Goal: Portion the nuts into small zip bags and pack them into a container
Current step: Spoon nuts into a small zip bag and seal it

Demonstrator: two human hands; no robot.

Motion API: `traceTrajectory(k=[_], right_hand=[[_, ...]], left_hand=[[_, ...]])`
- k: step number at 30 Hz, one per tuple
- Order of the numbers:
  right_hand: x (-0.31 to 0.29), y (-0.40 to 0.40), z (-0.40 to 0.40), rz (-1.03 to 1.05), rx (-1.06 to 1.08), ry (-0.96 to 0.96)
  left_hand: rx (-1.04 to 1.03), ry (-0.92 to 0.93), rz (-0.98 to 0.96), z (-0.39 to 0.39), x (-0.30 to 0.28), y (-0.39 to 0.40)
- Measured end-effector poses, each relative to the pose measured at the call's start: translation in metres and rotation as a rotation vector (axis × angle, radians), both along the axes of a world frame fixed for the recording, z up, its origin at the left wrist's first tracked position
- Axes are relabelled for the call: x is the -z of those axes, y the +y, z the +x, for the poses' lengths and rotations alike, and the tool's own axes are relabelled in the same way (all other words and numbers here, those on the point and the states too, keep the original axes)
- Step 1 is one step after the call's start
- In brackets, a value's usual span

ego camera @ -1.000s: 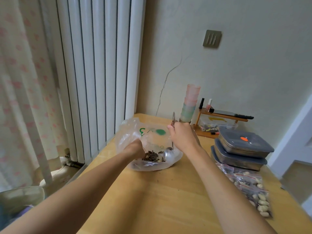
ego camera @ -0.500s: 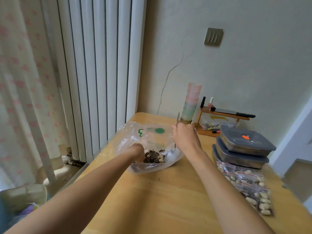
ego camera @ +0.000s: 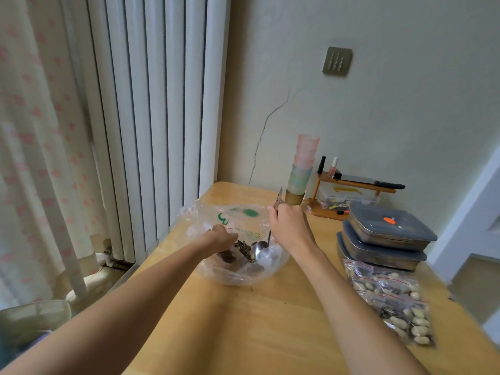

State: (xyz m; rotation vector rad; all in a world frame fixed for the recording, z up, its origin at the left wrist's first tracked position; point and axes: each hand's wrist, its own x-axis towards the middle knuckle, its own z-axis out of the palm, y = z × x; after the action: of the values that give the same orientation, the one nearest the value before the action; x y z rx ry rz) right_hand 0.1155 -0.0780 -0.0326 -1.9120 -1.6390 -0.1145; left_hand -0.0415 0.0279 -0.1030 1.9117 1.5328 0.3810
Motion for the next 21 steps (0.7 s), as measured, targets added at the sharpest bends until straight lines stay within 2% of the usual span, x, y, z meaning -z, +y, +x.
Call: traceTrajectory(k=[4,11,15,21], right_hand=[[0.006,0.002,0.001,-0.003,0.06,0.127],[0.016,0.007,0.02,0.013,0.204,0.454],[0.021,0.004,0.03,0.007,0.261,0.602],[0.02,0.003,0.033,0.03,0.274,0.683]], left_hand=[[0.112,-0.144,0.052,0.011,-0.008,-0.004],[0.293,-0.134,0.101,0.021,-0.008,-0.009],[0.245,0.034,0.166,0.016,-0.007,-0.003],[0.197,0.423,0.18,-0.007,-0.006,0.0]])
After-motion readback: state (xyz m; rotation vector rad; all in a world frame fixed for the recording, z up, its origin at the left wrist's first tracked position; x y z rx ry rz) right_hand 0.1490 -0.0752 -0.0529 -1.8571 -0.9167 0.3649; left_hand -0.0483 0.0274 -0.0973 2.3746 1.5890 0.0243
